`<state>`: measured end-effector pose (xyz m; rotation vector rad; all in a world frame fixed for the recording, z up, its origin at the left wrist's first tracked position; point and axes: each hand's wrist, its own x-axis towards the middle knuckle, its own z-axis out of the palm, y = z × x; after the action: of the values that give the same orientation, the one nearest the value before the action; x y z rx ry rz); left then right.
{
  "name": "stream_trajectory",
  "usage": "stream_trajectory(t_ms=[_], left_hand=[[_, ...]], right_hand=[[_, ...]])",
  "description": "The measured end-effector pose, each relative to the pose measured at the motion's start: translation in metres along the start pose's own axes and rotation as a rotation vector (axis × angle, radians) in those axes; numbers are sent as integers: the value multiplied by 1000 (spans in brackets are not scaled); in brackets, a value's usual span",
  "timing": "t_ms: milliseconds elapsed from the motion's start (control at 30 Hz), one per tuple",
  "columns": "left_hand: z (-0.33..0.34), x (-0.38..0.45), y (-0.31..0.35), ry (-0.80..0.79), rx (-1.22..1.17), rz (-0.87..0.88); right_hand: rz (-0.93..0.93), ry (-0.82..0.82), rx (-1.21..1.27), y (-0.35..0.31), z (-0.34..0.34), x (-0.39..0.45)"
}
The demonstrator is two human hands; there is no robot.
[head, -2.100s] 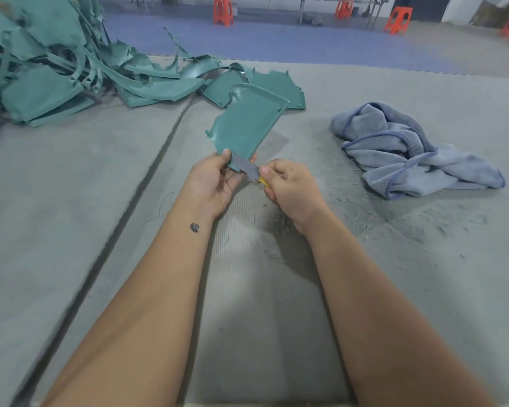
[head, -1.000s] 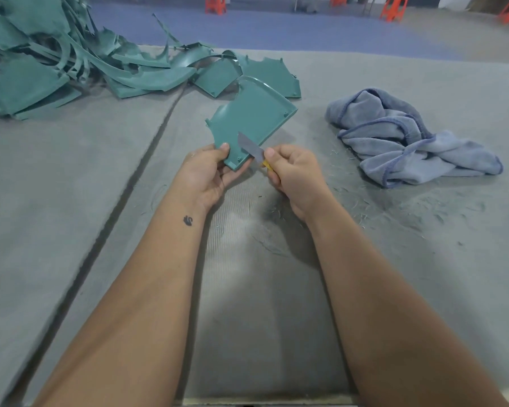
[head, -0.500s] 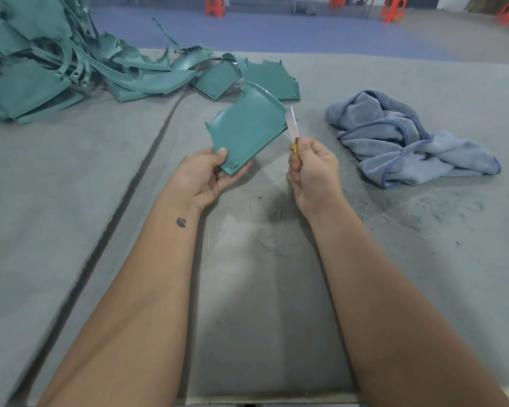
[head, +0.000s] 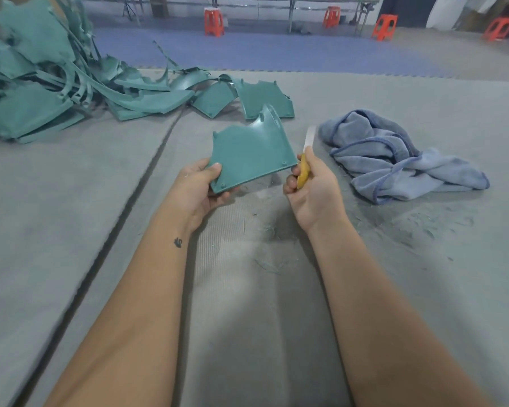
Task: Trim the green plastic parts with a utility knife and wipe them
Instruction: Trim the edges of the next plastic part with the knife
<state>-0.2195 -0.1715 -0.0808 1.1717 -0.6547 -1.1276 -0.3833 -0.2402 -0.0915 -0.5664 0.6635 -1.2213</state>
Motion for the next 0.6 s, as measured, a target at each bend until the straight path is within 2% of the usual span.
stream_trajectory(t_ms=[100, 300, 367, 467, 533, 600], left_hand=[[-5, 2, 3, 52, -53, 17], [-9, 1, 5, 102, -6, 55], [-8, 1, 8, 162, -200, 59], [-7, -1, 11, 77, -639, 69], [-1, -3, 9, 27, -640, 52], [8, -4, 4, -33, -525, -14]], right_hand=[[-36, -53, -115, 1, 1, -2], [-72, -86, -282, 2, 2, -7], [-71, -90, -307, 2, 4, -7], [-71, -58, -328, 6, 8, -10], [-80, -18, -305, 7, 9, -10], [-87, 5, -263, 7, 9, -9]])
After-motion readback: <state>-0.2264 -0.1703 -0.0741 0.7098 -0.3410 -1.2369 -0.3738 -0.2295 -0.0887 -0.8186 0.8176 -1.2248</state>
